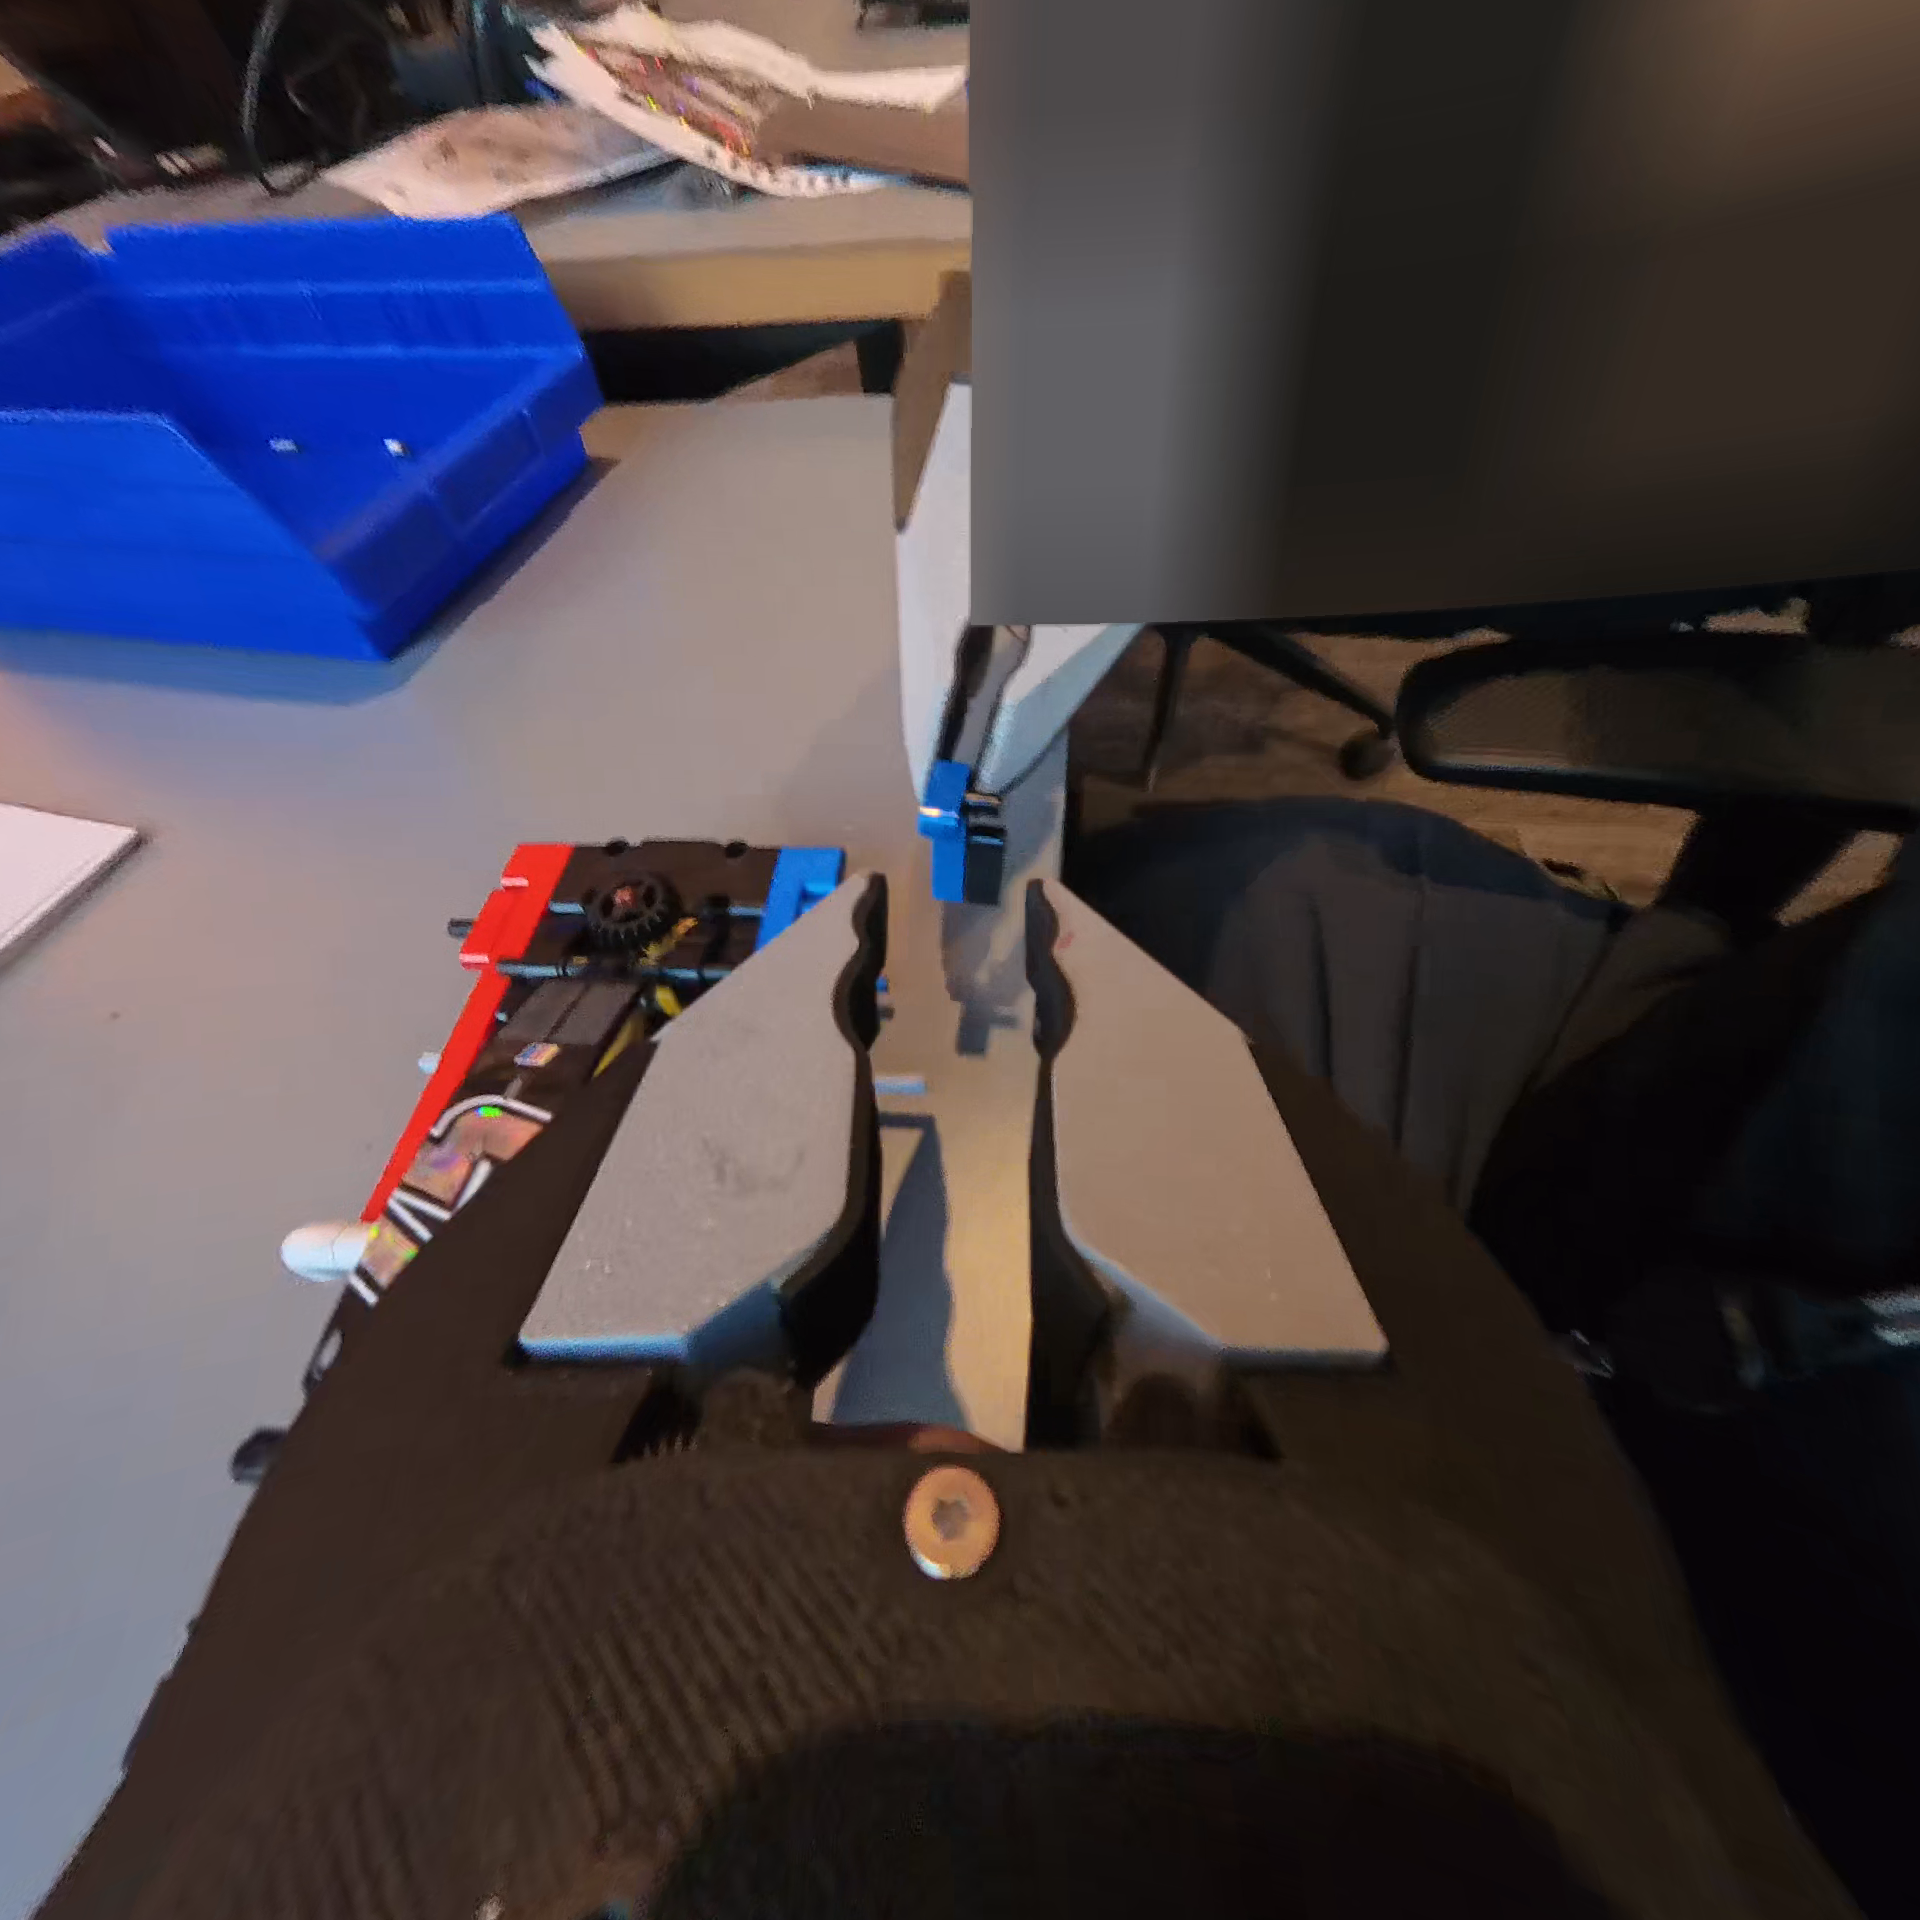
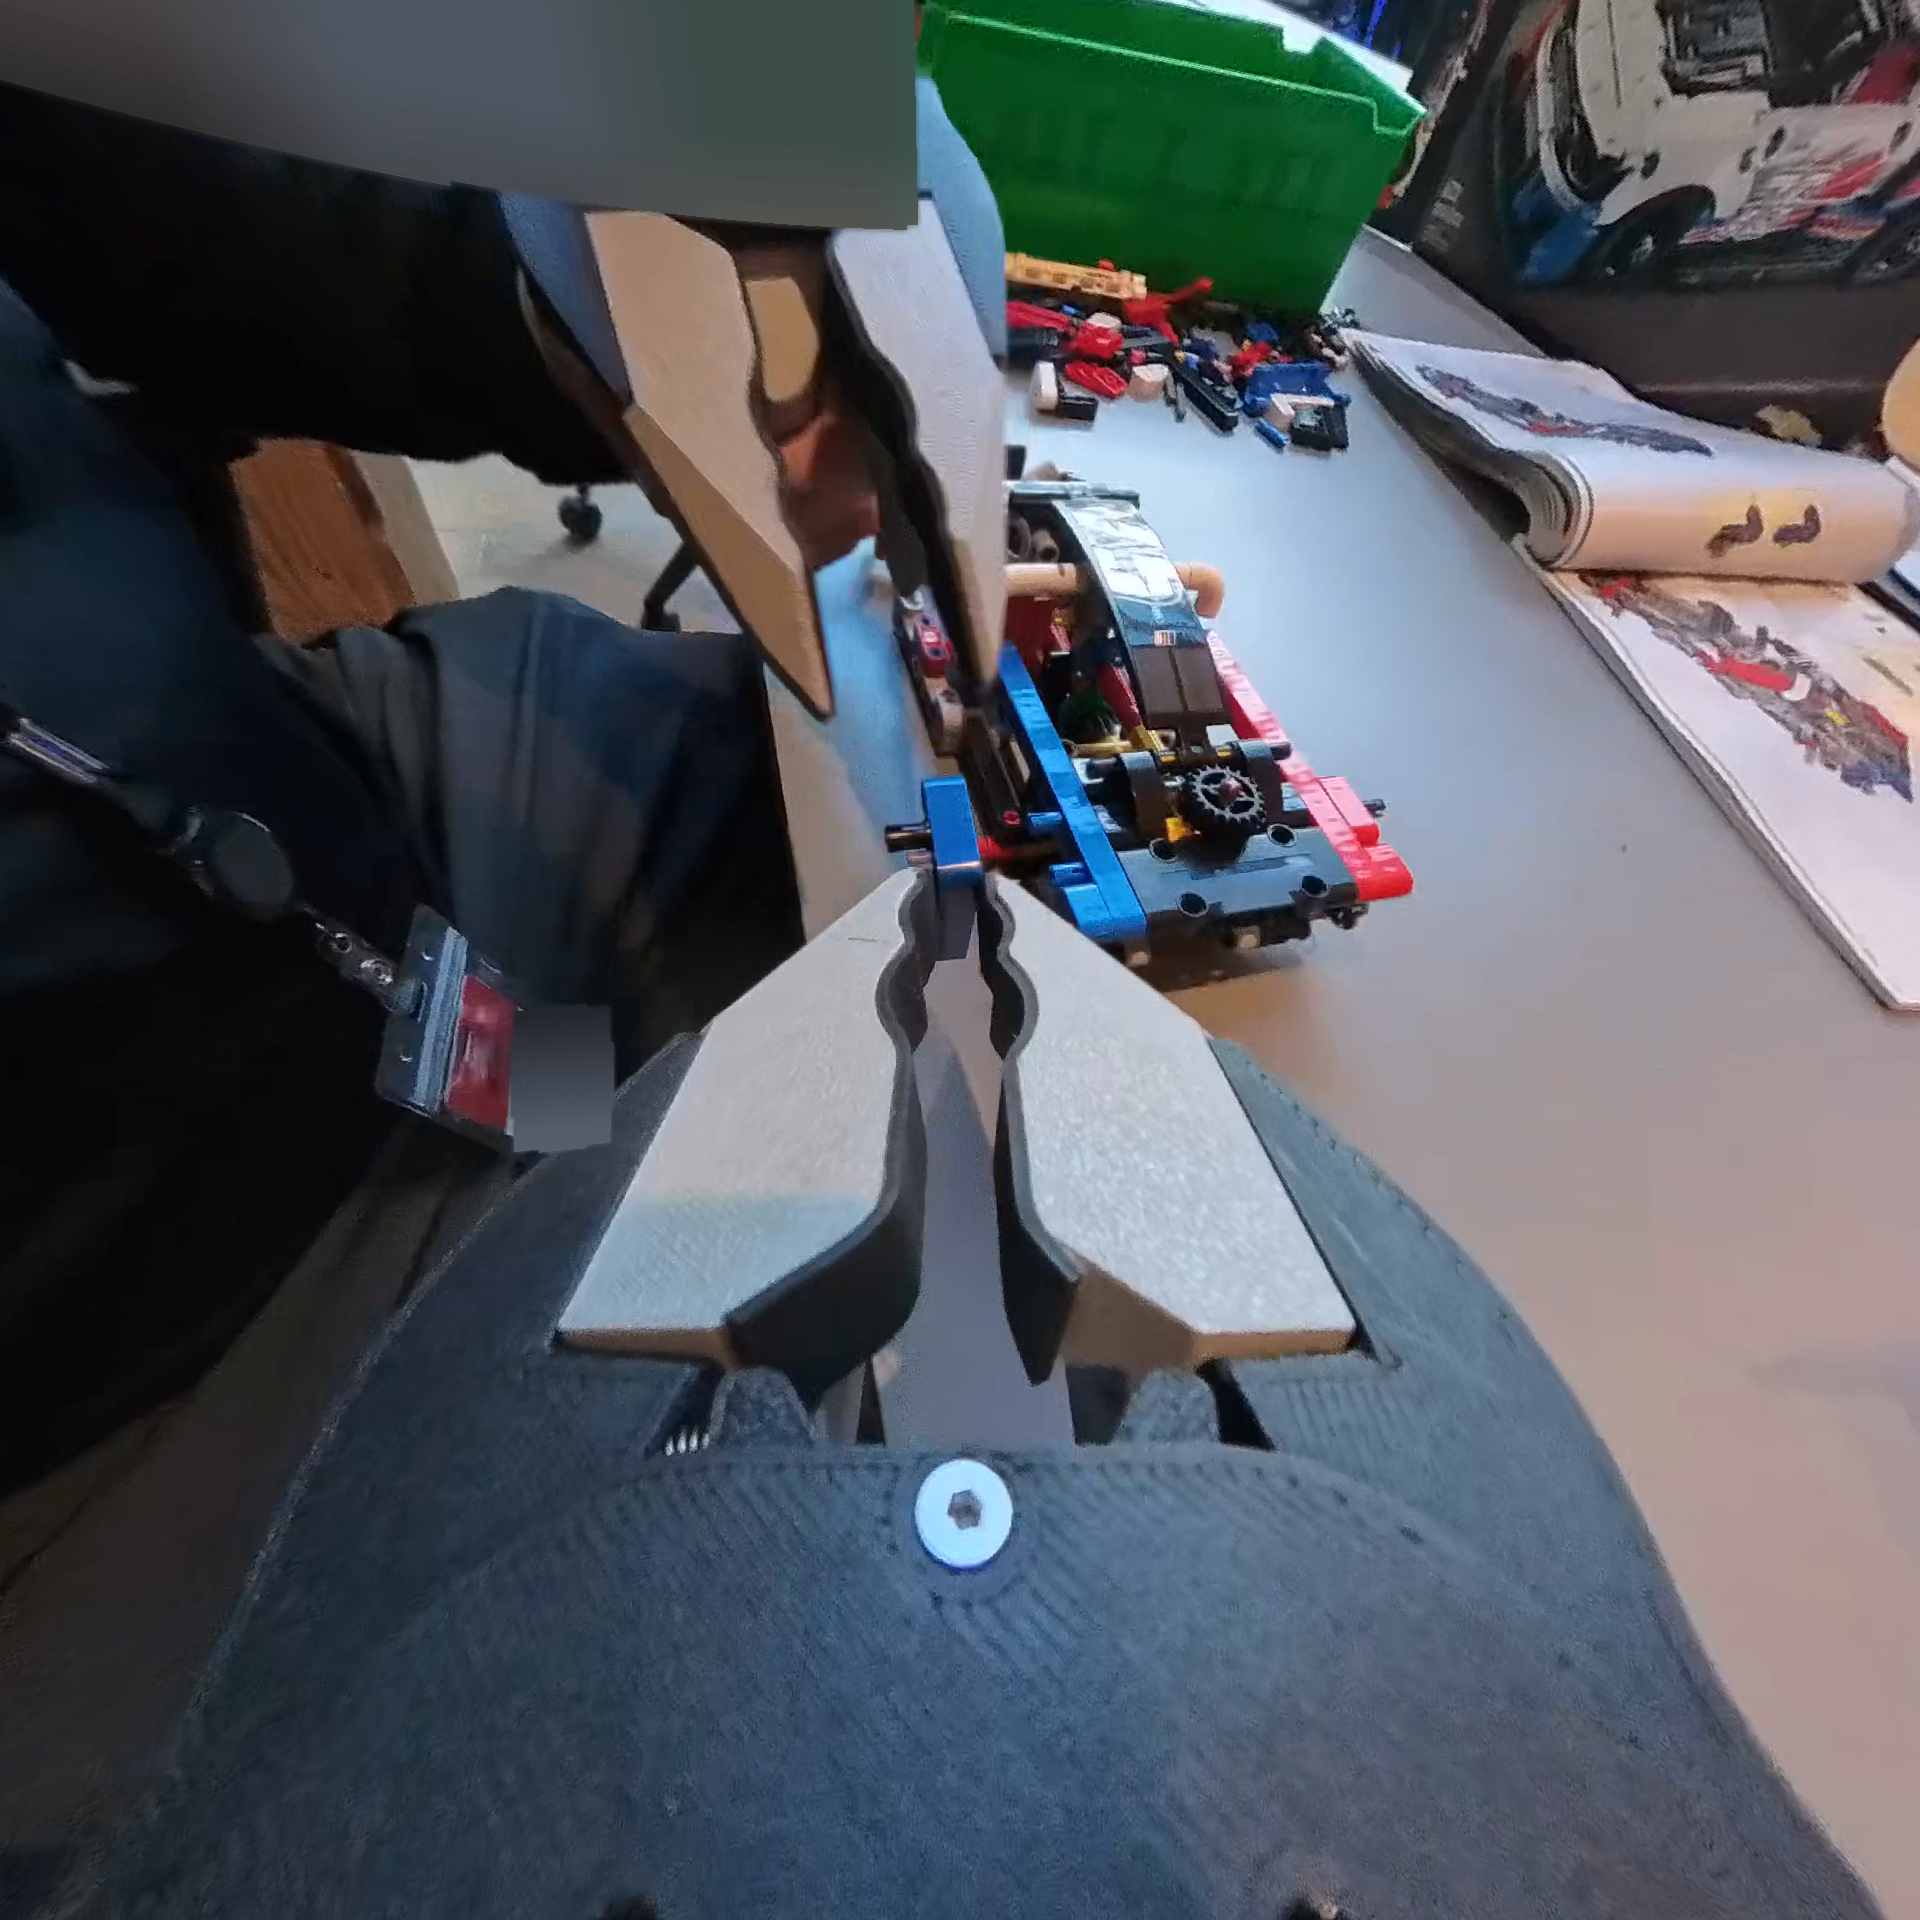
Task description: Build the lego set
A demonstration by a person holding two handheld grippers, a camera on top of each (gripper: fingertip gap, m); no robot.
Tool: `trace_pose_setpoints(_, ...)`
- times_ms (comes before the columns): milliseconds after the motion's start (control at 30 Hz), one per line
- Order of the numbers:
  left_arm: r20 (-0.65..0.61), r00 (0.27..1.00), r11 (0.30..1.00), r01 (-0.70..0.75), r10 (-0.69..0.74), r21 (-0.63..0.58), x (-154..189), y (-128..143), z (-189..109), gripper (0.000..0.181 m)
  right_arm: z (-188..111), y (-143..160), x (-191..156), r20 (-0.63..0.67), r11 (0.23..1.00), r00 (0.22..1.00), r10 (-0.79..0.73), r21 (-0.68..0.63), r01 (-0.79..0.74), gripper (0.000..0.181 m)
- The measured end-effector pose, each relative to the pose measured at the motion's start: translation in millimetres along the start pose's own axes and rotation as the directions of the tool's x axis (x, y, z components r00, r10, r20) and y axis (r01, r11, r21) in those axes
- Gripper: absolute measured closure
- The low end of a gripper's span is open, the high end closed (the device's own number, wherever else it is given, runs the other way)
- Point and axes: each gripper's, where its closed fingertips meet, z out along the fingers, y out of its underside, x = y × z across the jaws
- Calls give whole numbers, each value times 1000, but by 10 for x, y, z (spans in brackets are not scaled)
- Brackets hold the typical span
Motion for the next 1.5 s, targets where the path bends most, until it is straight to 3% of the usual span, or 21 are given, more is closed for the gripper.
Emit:
trace_pose_setpoints(67,-18,999,998,27,-28,-54,49,88,-16,159,10,30,41,25,1000,1000,14,16,-15,177)
trace_pose_setpoints(133,17,993,973,114,-113,-200,21,257,2,160,9,60,96,49,999,998,37,32,-38,177)
trace_pose_setpoints(267,47,963,828,253,-266,-500,245,381,37,159,-160,-14,246,85,981,988,130,132,-141,177)
trace_pose_setpoints(400,70,993,814,118,-94,-568,494,132,333,158,-349,-21,356,113,961,977,180,194,-199,177)
trace_pose_setpoints(500,71,997,827,56,-20,-559,769,8,497,158,-377,-13,334,184,954,962,202,185,-236,177)
trace_pose_setpoints(633,130,991,834,85,-16,-545,1139,117,536,157,-317,8,302,230,956,948,220,143,-256,177)
trace_pose_setpoints(700,142,989,787,66,28,-613,1280,234,488,155,-306,2,300,228,957,949,217,144,-253,177)
trace_pose_setpoints(767,205,977,785,78,63,-614,1316,239,455,157,-309,-2,309,215,957,954,211,151,-246,177)
trace_pose_setpoints(1000,235,972,779,166,-24,-605,1511,315,503,158,-409,-72,380,213,932,949,234,229,-281,177)
trace_pose_setpoints(1300,421,892,765,385,-164,-517,1147,755,66,157,-409,-75,322,181,948,968,171,237,-212,177)
trace_pose_setpoints(1500,527,816,817,460,-237,-346,700,695,-87,156,-443,-94,373,146,940,973,179,268,-213,177)
